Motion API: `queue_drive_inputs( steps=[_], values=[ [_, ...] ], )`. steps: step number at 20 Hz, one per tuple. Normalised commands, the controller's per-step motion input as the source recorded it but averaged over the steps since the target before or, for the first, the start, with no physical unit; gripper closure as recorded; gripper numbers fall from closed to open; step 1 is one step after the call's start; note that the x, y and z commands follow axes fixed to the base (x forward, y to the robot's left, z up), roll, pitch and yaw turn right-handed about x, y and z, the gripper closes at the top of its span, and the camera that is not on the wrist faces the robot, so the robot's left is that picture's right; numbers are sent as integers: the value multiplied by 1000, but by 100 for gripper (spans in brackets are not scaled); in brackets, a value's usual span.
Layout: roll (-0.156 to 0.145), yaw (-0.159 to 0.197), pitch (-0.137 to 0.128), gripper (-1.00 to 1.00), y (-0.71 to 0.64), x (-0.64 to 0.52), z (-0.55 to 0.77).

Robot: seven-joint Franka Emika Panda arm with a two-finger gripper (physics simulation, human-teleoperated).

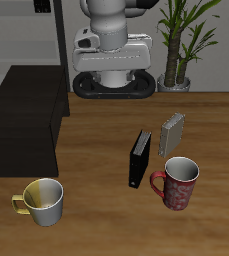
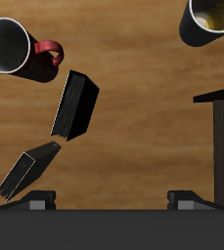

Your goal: Place the yellow book flat on top of the shelf

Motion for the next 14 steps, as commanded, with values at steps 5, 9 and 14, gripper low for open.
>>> queue_drive_inputs(
  steps=[5,9,14],
  values=[
    [-15,-5,-1,-100,-49,-14,-8],
    [-61,-16,-4,-100,-4,51,-95],
    [-47,-90,-17,-100,196,-50,-134]
  ],
)
